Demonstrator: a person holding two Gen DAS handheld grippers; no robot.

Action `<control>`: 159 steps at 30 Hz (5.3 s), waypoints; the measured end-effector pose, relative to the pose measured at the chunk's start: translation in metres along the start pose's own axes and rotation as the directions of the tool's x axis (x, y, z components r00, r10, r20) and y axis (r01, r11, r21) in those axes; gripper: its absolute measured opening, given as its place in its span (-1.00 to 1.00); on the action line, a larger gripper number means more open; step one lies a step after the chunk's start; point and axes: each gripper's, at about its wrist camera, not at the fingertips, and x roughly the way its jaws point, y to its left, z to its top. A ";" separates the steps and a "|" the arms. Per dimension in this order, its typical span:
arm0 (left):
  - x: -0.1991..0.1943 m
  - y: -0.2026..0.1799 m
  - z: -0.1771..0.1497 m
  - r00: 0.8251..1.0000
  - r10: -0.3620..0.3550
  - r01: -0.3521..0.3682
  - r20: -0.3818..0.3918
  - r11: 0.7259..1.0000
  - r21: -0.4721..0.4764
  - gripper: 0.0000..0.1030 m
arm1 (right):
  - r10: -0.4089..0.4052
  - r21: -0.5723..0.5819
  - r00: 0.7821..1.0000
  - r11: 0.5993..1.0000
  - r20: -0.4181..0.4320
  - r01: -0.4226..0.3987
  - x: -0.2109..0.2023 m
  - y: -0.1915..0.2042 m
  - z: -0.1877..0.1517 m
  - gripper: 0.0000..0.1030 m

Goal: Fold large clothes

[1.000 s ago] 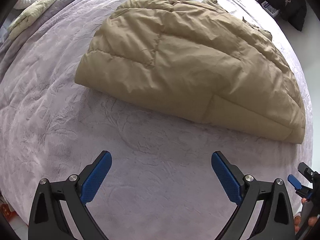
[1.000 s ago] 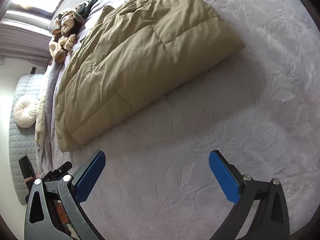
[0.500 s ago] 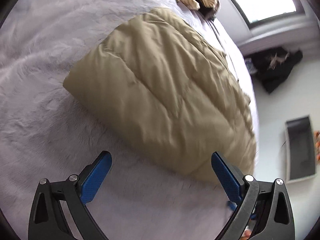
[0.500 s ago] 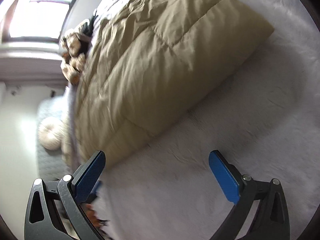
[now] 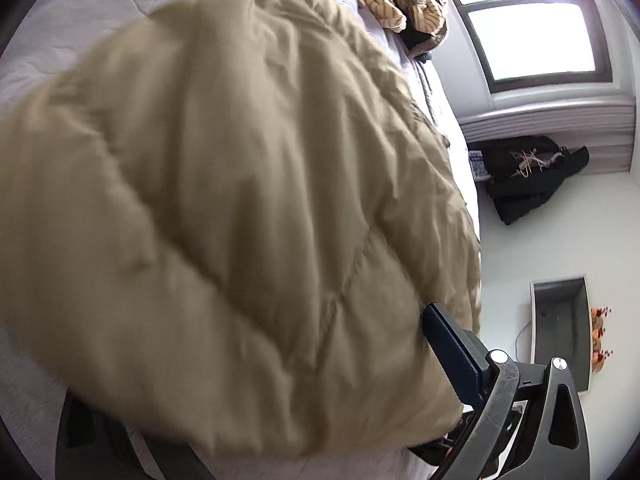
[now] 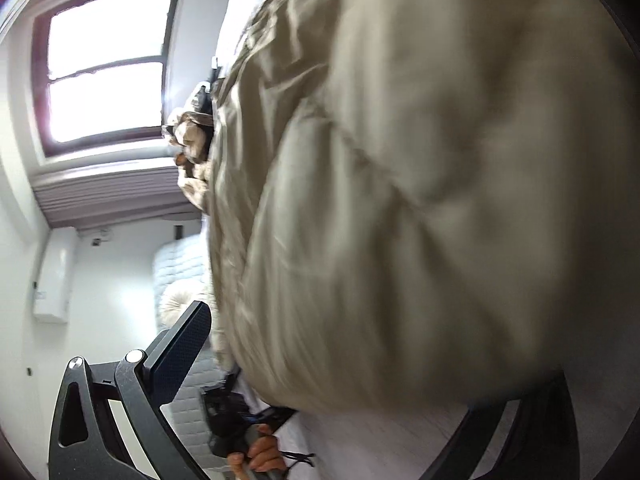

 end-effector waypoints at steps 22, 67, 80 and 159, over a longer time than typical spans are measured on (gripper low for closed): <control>-0.081 -0.044 -0.009 0.992 -0.122 0.120 0.006 0.981 0.153 -0.62 | 0.075 0.032 0.997 0.997 0.021 -0.075 -0.028 0.016 -0.040 -0.47; -0.230 0.007 -0.125 0.827 0.527 -0.381 -0.198 0.783 0.491 0.38 | -0.428 -0.079 0.873 0.903 -0.232 0.422 -0.115 0.028 -0.247 0.35; -0.247 -0.015 -0.123 0.819 0.563 -0.399 -0.114 0.701 0.591 0.99 | -0.498 -0.390 0.828 0.838 -0.257 0.382 -0.010 0.121 -0.271 0.35; -0.155 -0.166 -0.095 0.838 0.154 0.198 -0.524 0.809 0.553 -0.49 | -0.551 -0.404 0.834 0.772 -0.038 0.492 0.046 0.067 -0.167 -0.79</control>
